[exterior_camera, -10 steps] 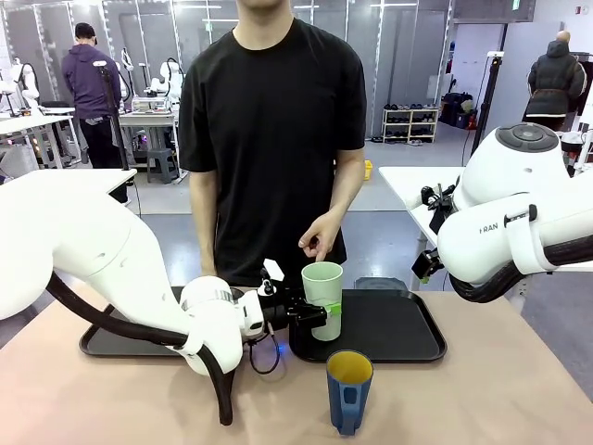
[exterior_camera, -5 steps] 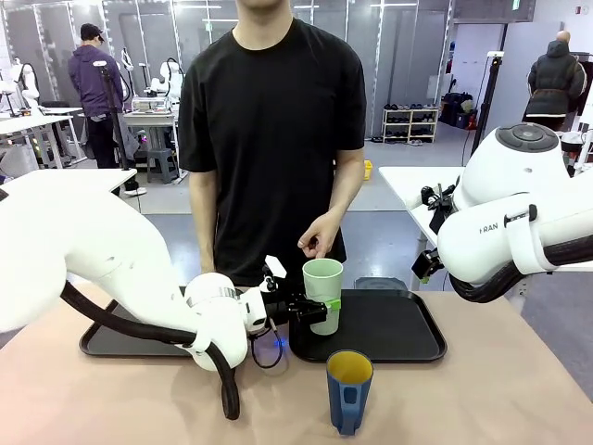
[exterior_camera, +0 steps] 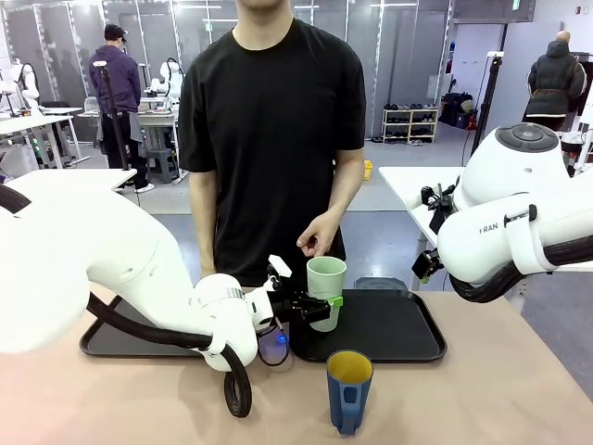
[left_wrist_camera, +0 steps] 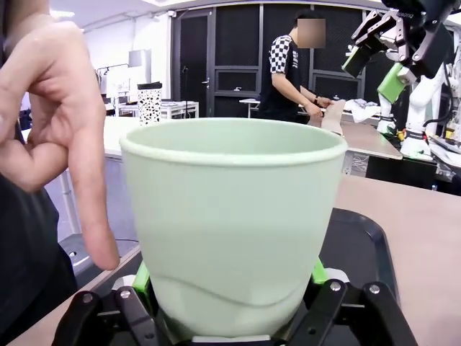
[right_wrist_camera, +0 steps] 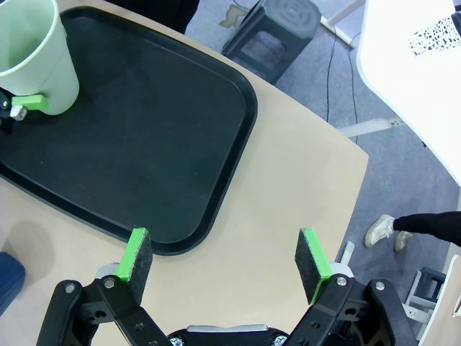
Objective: Sort and store the cups by type.
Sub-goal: Place the picked Reusable plastic cup into the Flat Tray indicated by the person.
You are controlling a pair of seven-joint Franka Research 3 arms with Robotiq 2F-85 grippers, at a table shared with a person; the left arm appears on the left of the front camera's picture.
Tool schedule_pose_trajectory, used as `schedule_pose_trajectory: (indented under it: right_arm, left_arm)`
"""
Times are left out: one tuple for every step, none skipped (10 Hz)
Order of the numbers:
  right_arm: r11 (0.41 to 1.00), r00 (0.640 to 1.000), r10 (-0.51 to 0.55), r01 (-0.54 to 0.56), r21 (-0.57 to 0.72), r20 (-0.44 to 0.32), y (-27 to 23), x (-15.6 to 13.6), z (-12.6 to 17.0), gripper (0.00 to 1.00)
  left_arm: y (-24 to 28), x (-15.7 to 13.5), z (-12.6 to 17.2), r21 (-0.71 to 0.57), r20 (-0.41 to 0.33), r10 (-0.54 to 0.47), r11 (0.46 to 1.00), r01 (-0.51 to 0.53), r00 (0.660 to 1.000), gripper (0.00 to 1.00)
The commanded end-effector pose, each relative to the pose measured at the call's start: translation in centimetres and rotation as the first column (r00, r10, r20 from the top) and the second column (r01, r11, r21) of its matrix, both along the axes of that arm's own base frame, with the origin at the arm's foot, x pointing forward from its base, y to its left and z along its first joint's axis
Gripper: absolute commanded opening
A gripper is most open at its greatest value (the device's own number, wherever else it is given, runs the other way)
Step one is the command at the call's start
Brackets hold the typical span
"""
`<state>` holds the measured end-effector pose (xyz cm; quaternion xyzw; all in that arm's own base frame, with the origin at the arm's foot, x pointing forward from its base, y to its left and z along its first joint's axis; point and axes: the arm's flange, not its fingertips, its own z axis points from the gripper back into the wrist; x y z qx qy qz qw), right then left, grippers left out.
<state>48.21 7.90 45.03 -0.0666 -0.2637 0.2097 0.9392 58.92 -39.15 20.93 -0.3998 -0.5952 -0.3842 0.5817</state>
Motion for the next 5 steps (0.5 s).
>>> schedule_pose_trajectory:
  right_arm:
    - [1.000, 1.000, 0.001, -0.001, -0.002, 0.001, -0.06, 0.02, 0.04, 1.00]
    - [1.000, 1.000, 0.001, -0.001, -0.002, 0.001, -0.06, 0.02, 0.04, 1.00]
    - [1.000, 1.000, 0.001, -0.001, -0.002, 0.001, -0.06, 0.02, 0.04, 1.00]
    - [1.000, 1.000, 0.001, -0.001, -0.002, 0.001, -0.06, 0.02, 0.04, 1.00]
    - [1.000, 1.000, 0.001, -0.001, -0.002, 0.001, -0.06, 0.02, 0.04, 1.00]
  left_arm:
    - [-0.11, -1.08, -2.07, 0.036, 0.012, 0.010, 0.999, -0.011, 1.000, 0.87]
    - [0.17, -1.16, -1.90, 0.027, 0.008, 0.009, 1.000, -0.009, 1.000, 0.99]
    - [0.45, -1.15, -1.65, 0.024, 0.011, 0.005, 1.000, -0.005, 1.000, 1.00]
    - [0.60, -1.29, -1.45, 0.020, 0.016, 0.002, 1.000, -0.002, 1.000, 1.00]
    - [0.84, -1.62, -1.15, 0.027, 0.026, -0.004, 1.000, 0.004, 1.000, 1.00]
